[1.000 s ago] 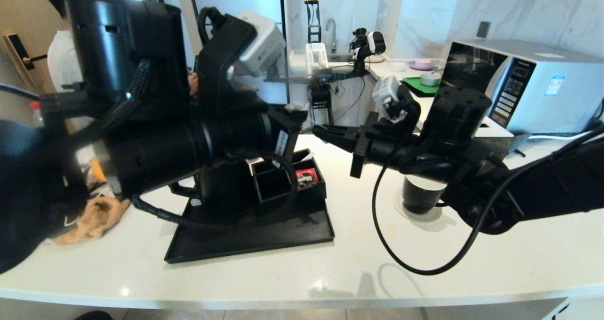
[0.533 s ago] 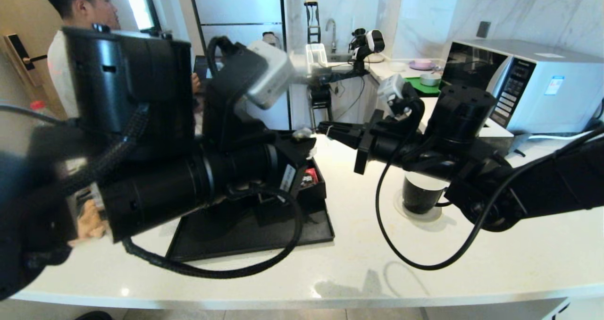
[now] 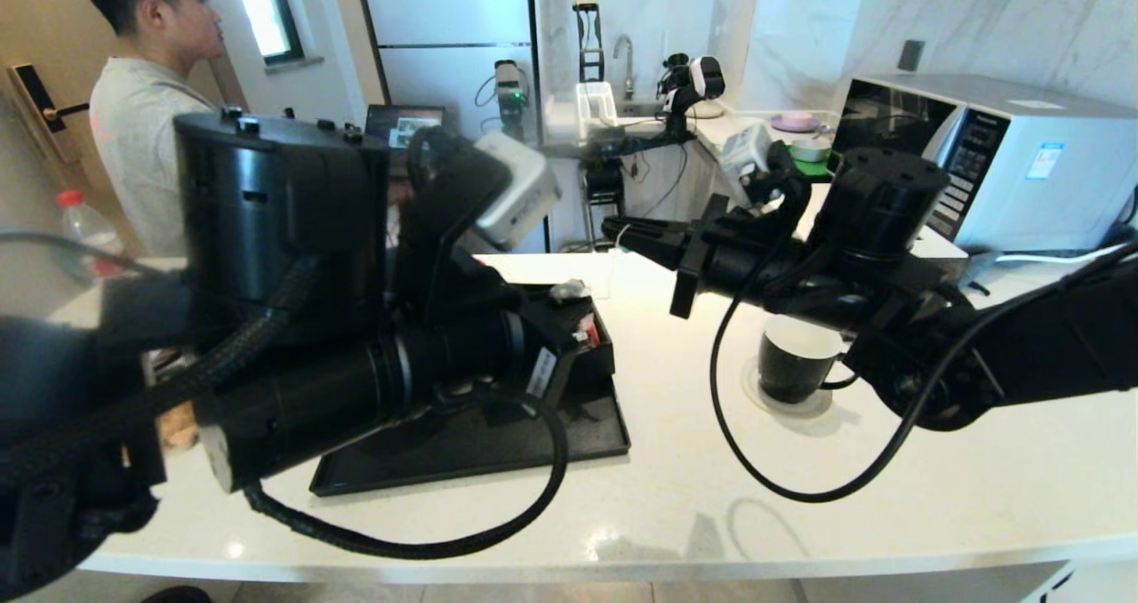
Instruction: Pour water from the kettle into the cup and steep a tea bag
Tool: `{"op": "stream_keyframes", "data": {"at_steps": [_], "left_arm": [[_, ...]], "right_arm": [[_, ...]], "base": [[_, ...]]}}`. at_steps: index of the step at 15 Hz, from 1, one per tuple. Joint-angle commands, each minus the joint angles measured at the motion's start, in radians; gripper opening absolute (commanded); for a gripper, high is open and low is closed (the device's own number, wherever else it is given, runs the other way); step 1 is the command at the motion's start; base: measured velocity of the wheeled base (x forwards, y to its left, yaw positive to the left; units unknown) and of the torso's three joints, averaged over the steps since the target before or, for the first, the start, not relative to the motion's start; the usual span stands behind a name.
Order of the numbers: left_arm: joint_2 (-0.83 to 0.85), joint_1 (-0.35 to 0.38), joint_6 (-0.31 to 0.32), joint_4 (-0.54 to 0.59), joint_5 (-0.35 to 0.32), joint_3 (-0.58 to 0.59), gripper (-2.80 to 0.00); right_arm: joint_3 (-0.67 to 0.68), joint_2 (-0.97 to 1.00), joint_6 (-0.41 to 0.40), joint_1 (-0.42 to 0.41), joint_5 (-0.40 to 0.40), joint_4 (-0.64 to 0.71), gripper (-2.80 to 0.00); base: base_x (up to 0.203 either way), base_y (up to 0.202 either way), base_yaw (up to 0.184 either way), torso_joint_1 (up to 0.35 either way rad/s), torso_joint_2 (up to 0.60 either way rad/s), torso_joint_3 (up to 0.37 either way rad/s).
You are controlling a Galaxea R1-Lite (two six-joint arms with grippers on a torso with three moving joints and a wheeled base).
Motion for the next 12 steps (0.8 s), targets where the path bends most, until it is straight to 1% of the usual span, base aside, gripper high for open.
{"op": "stream_keyframes", "data": {"at_steps": [1,2,4,7,9,12], "left_arm": [[0.011,0.000,0.001,-0.003,0.001,0.000,-2.22],[0.013,0.000,0.001,-0.003,0.001,0.000,0.00],[0.013,-0.001,0.001,-0.005,0.001,-0.001,0.00],[0.016,0.000,0.001,-0.060,0.007,0.003,0.00],[0.017,-0.001,-0.004,-0.063,0.050,0.010,0.00],[0.014,-0.001,-0.004,-0.063,0.071,0.010,0.00]], "right_arm": [[0.000,-0.010,-0.001,0.001,0.003,-0.005,-2.80],[0.000,-0.013,-0.001,0.001,0.003,-0.004,-2.80],[0.001,-0.017,-0.001,0.001,0.003,-0.004,-2.80],[0.006,-0.032,-0.001,0.001,0.003,-0.002,-2.80],[0.013,-0.048,-0.001,0.001,0.002,0.000,-2.80],[0.021,-0.094,0.000,-0.003,-0.058,0.006,-2.80]], "base": [[0.000,0.000,0.000,0.000,0.00,0.000],[0.000,0.000,0.000,0.000,0.00,0.000],[0.000,0.000,0.000,0.000,0.00,0.000],[0.000,0.000,0.000,0.000,0.00,0.000],[0.000,0.000,0.000,0.000,0.00,0.000],[0.000,0.000,0.000,0.000,0.00,0.000]]}}
